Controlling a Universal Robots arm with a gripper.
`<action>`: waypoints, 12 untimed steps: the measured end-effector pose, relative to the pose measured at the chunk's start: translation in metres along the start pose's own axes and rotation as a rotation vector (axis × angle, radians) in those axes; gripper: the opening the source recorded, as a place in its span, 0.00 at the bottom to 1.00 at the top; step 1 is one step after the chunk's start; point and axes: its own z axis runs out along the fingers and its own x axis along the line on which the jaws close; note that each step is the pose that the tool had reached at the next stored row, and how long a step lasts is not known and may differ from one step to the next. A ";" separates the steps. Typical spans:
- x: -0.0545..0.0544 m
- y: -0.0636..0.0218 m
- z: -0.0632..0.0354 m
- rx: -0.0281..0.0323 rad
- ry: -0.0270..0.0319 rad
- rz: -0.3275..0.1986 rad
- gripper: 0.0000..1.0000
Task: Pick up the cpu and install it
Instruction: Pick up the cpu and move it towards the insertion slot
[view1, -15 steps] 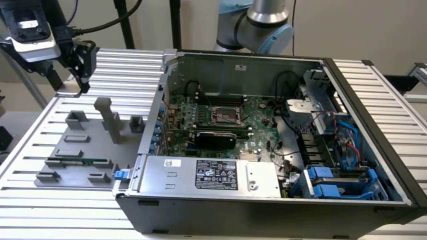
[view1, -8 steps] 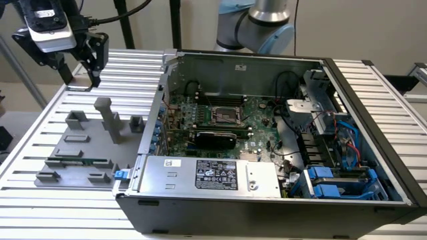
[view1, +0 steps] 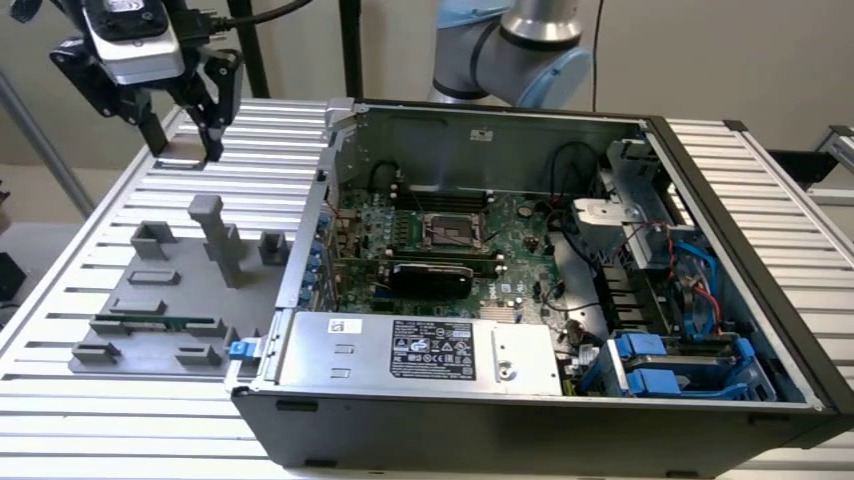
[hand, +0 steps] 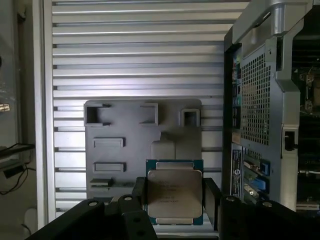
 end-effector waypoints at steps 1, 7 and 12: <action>-0.003 0.0008 -0.0015 0.0000 0.0000 0.000 0.55; -0.019 0.0055 -0.0094 0.0000 0.0000 0.000 0.55; -0.035 0.0092 -0.0129 -0.0001 0.0000 0.000 0.55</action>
